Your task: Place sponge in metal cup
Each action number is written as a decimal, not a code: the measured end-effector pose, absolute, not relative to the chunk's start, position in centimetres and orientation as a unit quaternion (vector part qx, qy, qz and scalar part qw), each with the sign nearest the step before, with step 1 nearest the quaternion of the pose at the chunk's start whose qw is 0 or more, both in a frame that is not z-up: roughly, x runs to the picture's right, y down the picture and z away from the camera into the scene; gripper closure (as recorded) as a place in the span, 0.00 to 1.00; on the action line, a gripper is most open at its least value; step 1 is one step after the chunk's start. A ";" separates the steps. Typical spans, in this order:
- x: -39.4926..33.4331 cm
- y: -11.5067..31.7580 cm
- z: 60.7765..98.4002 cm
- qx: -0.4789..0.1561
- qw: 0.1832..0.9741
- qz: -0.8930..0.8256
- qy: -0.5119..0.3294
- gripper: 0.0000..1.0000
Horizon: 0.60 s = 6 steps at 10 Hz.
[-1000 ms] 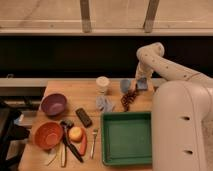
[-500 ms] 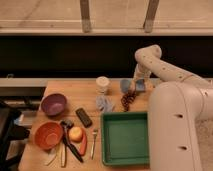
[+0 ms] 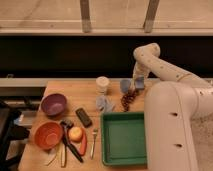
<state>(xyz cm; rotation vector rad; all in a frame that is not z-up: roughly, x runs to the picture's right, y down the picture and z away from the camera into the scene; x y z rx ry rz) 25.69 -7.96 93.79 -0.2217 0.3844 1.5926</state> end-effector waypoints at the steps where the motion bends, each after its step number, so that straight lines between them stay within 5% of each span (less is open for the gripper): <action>1: 26.0 -8.2 93.7 -0.095 0.677 0.710 0.172 0.26; 6: 26.5 -8.3 93.6 -0.089 0.673 0.712 0.180 0.26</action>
